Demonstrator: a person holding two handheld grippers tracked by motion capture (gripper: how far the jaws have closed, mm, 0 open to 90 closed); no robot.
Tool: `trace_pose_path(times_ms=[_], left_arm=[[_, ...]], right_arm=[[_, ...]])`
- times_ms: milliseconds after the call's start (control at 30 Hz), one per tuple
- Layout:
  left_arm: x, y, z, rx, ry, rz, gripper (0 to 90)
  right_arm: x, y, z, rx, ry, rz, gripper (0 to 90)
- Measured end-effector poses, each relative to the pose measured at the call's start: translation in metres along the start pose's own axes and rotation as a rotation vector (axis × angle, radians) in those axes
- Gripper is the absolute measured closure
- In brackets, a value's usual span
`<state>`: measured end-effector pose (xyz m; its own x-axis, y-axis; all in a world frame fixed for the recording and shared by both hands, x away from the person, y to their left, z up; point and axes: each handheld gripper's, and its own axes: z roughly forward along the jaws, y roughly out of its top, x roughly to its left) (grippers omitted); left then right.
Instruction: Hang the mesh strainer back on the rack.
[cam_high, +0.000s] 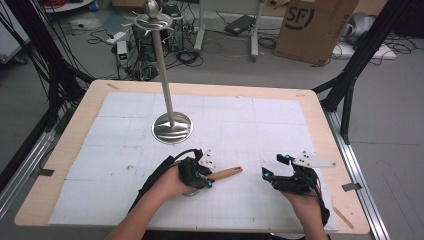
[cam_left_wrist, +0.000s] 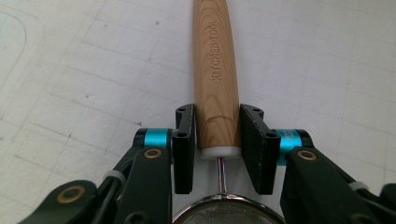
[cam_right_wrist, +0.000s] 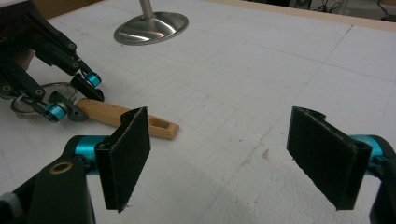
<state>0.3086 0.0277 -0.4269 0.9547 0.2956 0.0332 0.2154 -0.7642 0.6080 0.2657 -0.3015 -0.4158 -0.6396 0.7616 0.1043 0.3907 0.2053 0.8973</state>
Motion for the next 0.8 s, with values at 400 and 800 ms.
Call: trace_pose_path(times_ms=[400,800], left_arm=[[0.0017,0.0001,0.0029,0.002,0.007,-0.026,49.1],[0.0022,0.0034,0.004,0.023,-0.013,-0.013,52.0]], right_arm=[[0.0005,0.0011,-0.0031,-0.013,-0.007,0.001,20.9],[0.0012,0.0006,-0.0005,-0.007,-0.004,-0.005,21.6]])
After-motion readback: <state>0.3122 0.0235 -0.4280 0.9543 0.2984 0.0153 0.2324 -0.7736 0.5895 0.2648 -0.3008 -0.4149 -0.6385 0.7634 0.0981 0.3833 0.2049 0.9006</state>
